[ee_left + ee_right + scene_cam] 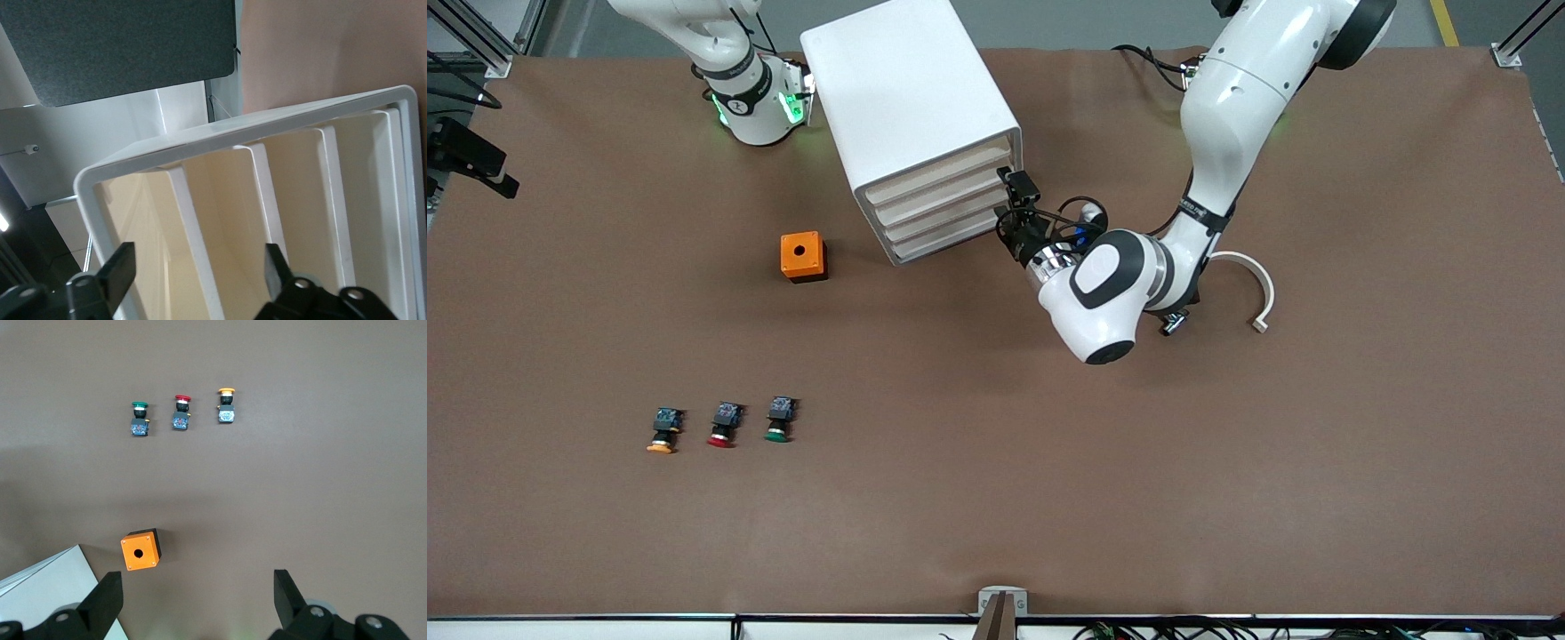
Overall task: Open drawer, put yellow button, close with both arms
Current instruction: 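Grasp the top drawer front with the left gripper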
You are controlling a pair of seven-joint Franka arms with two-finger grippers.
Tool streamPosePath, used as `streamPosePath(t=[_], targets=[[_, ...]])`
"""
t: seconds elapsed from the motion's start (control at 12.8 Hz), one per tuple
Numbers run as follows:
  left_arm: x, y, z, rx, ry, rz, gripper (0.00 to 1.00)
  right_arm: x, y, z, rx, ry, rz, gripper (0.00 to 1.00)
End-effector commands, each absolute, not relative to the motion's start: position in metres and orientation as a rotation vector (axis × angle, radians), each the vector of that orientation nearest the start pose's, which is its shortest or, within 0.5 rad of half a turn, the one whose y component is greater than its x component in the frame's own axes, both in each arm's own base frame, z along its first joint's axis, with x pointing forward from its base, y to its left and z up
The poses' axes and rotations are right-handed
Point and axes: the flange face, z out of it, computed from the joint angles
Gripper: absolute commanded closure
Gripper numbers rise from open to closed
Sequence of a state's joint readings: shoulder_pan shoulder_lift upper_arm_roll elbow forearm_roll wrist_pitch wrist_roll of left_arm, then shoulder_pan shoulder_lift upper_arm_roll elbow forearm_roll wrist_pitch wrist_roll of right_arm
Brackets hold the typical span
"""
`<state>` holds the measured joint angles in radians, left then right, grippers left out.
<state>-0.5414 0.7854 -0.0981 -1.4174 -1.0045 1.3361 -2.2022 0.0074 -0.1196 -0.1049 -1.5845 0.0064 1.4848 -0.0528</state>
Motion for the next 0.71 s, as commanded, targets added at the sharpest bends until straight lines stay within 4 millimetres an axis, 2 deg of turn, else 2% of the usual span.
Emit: streamPosePath(t=[0.0, 0.16, 0.24, 0.31, 0.47, 0.63], targets=[[0.456, -0.485, 0.254, -1.285, -1.623, 1.484, 0.34, 0.53, -0.062, 0.639, -3.136, 0.091, 0.057, 0.0], [0.443, -0.496, 0.251, -1.289, -1.6, 1.474, 0.36, 0.575, -0.062, 0.581, -3.137, 0.077, 0.173, 0.0], [0.435, -0.503, 0.251, -1.293, -1.586, 1.464, 0.38, 0.59, -0.064, 0.563, -3.135, 0.079, 0.2, 0.0], [0.429, -0.508, 0.25, -1.275, -1.583, 1.451, 0.41, 0.601, -0.071, 0.539, -3.138, 0.086, 0.244, 0.0], [0.416, -0.516, 0.243, -1.227, -1.578, 1.419, 0.52, 0.614, -0.071, 0.517, -3.142, 0.093, 0.187, 0.0], [0.403, -0.526, 0.243, -1.216, -1.558, 1.397, 0.66, 0.625, -0.073, 0.467, -3.146, 0.103, 0.155, 0.0]])
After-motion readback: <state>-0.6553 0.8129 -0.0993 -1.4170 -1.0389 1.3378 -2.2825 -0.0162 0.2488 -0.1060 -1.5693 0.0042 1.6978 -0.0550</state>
